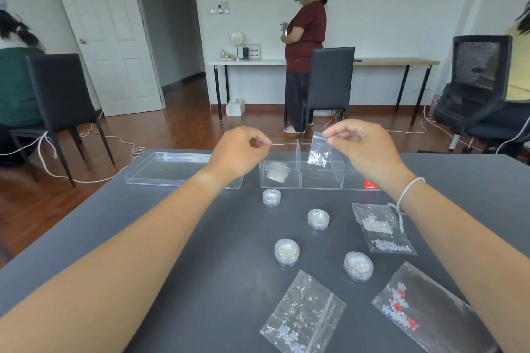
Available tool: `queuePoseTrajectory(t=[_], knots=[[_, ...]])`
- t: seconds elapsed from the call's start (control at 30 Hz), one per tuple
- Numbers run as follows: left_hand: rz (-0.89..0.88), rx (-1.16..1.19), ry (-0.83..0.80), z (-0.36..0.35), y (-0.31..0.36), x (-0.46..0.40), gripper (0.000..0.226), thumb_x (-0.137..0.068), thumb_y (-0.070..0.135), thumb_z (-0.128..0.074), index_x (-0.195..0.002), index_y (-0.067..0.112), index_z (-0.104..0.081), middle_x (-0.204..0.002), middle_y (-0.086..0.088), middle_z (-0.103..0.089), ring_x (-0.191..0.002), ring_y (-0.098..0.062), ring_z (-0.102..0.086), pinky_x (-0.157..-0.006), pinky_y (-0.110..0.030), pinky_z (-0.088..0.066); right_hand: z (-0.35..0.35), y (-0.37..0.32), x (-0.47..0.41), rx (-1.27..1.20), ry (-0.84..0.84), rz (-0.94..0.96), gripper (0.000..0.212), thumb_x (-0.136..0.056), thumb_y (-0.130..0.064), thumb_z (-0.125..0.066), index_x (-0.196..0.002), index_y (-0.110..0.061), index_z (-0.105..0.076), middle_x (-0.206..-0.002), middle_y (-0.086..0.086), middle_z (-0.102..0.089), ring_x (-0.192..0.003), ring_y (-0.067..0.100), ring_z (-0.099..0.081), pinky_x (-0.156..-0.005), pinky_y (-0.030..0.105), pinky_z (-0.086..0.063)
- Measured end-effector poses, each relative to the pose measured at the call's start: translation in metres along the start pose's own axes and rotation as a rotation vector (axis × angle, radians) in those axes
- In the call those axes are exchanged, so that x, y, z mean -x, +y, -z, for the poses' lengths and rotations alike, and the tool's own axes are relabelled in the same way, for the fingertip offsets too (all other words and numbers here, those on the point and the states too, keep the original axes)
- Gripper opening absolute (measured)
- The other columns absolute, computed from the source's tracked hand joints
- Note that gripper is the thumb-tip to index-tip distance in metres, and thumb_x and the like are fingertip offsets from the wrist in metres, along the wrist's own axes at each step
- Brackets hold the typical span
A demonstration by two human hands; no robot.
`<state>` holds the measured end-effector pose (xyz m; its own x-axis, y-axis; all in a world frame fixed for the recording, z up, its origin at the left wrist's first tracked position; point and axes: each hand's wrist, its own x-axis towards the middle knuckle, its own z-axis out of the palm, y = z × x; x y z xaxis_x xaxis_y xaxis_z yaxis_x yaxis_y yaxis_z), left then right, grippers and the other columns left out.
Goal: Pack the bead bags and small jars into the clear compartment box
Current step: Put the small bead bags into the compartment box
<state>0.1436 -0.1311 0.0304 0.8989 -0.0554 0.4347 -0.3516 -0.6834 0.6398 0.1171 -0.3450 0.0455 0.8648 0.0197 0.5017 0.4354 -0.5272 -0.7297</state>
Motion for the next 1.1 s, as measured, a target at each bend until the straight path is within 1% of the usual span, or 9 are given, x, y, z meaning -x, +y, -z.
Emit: queuePoseTrajectory(t=[0.17, 0.27, 0.47, 0.53, 0.63, 0.77, 0.83, 0.97, 1.1], knots=[[-0.061, 0.055, -0.005, 0.009, -0.006, 0.025, 0.022, -0.080, 0.018, -0.061, -0.073, 0.039, -0.062, -0.083, 0.018, -0.057, -0.055, 0.013, -0.049, -0.044, -0.009, -0.041, -0.010, -0.004, -0.003, -0.027, -0.007, 0.018, 0.015, -0.083, -0.010, -0.060, -0.079, -0.023, -0.066, -0.070, -0.012, -0.060, -0.063, 0.003, -0.052, -0.051, -0.001, -0.035], [-0.076, 0.083, -0.046, 0.015, -0.007, 0.039, 0.018, -0.080, 0.019, -0.062, -0.076, 0.037, -0.063, -0.080, 0.017, -0.059, -0.051, 0.013, -0.047, -0.051, -0.002, -0.035, -0.016, -0.009, -0.008, -0.038, 0.024, 0.025, 0.015, -0.082, -0.011, -0.060, -0.076, -0.024, -0.063, -0.069, -0.010, -0.060, -0.065, 0.005, -0.053, -0.052, -0.001, -0.036], [-0.063, 0.080, -0.153, 0.018, -0.011, 0.057, 0.009, -0.076, 0.031, -0.066, -0.077, 0.040, -0.064, -0.079, 0.019, -0.063, -0.051, 0.000, -0.041, -0.056, -0.006, -0.036, -0.031, -0.015, -0.021, 0.034, 0.032, 0.018, 0.014, -0.082, -0.011, -0.060, -0.074, -0.022, -0.062, -0.067, -0.012, -0.058, -0.063, 0.001, -0.053, -0.051, -0.001, -0.036], [-0.070, 0.045, -0.200, 0.014, -0.009, 0.058, 0.010, -0.075, 0.037, -0.067, -0.084, 0.038, -0.065, -0.088, 0.017, -0.064, -0.055, -0.001, -0.044, -0.060, -0.008, -0.039, -0.036, -0.016, -0.025, 0.084, 0.015, -0.006, 0.016, -0.081, -0.012, -0.059, -0.072, -0.025, -0.062, -0.065, -0.014, -0.058, -0.062, 0.002, -0.053, -0.057, 0.008, -0.042], [-0.074, -0.014, -0.269, 0.010, -0.008, 0.060, 0.025, -0.070, 0.046, -0.068, -0.094, 0.039, -0.065, -0.099, 0.017, -0.062, -0.066, -0.002, -0.050, -0.069, -0.016, -0.043, -0.045, -0.015, -0.029, 0.165, -0.021, -0.047, 0.022, -0.080, -0.013, -0.057, -0.067, -0.031, -0.059, -0.065, -0.018, -0.057, -0.071, 0.011, -0.057, -0.078, 0.029, -0.048], [-0.073, -0.048, -0.310, 0.010, -0.007, 0.062, 0.030, -0.068, 0.049, -0.068, -0.096, 0.040, -0.064, -0.092, 0.023, -0.058, -0.068, 0.008, -0.049, -0.062, -0.004, -0.037, -0.053, -0.015, -0.028, 0.260, -0.133, -0.073, 0.027, -0.080, -0.012, -0.054, -0.061, -0.031, -0.056, -0.068, -0.012, -0.061, -0.082, 0.018, -0.058, -0.094, 0.045, -0.044], [-0.076, -0.041, -0.327, 0.010, -0.007, 0.062, 0.027, -0.068, 0.046, -0.070, -0.093, 0.039, -0.065, -0.087, 0.023, -0.056, -0.067, 0.014, -0.046, -0.062, -0.004, -0.037, -0.055, -0.015, -0.028, 0.290, -0.173, -0.092, 0.028, -0.080, -0.011, -0.053, -0.061, -0.031, -0.057, -0.073, -0.008, -0.063, -0.084, 0.020, -0.060, -0.094, 0.048, -0.043], [-0.073, -0.042, -0.351, 0.008, -0.008, 0.062, 0.024, -0.068, 0.042, -0.071, -0.092, 0.039, -0.065, -0.081, 0.024, -0.054, -0.068, 0.015, -0.046, -0.063, -0.015, -0.037, -0.056, -0.014, -0.028, 0.309, -0.220, -0.109, 0.025, -0.080, -0.013, -0.056, -0.063, -0.030, -0.060, -0.074, -0.008, -0.063, -0.091, 0.020, -0.062, -0.097, 0.047, -0.041], [-0.082, -0.058, -0.345, 0.006, -0.010, 0.062, 0.024, -0.070, 0.041, -0.070, -0.093, 0.039, -0.065, -0.076, 0.026, -0.051, -0.068, 0.019, -0.045, -0.059, -0.009, -0.033, -0.056, -0.012, -0.028, 0.345, -0.281, -0.082, 0.021, -0.080, -0.014, -0.056, -0.068, -0.030, -0.064, -0.078, -0.007, -0.065, -0.094, 0.018, -0.061, -0.100, 0.047, -0.036]])
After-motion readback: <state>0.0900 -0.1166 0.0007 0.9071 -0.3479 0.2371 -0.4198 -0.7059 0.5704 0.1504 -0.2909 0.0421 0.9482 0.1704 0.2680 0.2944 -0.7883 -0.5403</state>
